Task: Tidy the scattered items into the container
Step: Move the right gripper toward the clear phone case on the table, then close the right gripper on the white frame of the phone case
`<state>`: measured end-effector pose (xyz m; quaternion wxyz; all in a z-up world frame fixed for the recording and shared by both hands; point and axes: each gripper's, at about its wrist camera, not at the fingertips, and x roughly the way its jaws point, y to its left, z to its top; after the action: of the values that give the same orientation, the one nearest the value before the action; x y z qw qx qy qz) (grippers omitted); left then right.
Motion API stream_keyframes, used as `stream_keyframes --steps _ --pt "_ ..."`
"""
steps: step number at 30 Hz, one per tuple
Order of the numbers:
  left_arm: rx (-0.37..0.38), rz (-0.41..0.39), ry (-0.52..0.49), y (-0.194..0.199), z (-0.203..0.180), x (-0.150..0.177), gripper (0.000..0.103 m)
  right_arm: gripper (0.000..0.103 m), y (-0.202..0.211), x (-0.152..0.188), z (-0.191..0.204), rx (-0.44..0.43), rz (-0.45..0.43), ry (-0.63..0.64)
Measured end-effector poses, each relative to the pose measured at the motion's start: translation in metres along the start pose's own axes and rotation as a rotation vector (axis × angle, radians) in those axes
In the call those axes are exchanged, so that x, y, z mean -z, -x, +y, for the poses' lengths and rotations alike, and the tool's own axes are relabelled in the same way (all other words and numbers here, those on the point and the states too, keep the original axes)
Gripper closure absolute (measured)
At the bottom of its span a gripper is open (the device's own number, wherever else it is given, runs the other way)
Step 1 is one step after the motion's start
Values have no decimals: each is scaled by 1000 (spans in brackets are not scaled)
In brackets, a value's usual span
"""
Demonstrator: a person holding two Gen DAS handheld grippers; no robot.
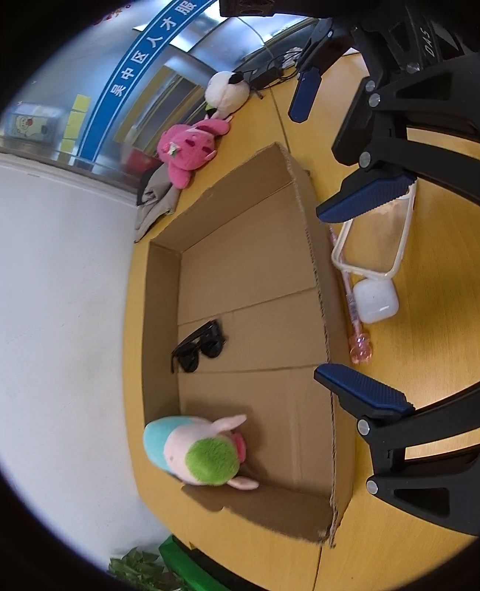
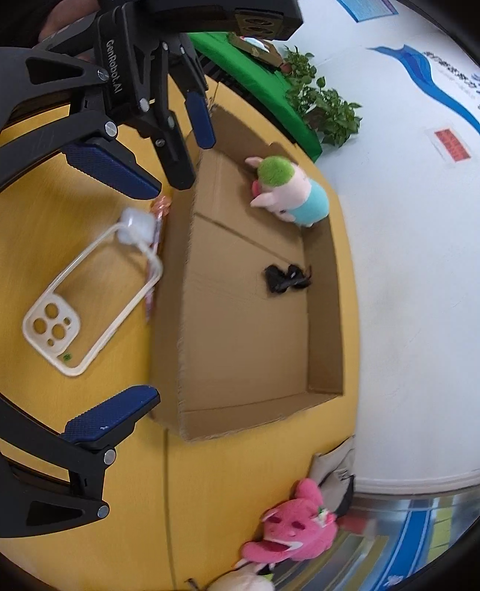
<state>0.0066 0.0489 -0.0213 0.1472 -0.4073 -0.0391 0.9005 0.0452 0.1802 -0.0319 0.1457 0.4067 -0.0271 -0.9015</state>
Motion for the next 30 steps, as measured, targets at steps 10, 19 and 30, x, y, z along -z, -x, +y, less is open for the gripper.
stream_keyframes --steps 10,19,30 --pt "106 149 -129 -53 -51 29 25 1 -23 63 -55 109 125 -129" --pt "78 227 -164 -79 -48 43 25 10 -33 76 -56 111 163 -120" --pt "101 220 -172 -69 -43 41 30 76 -34 85 -73 183 212 -54"
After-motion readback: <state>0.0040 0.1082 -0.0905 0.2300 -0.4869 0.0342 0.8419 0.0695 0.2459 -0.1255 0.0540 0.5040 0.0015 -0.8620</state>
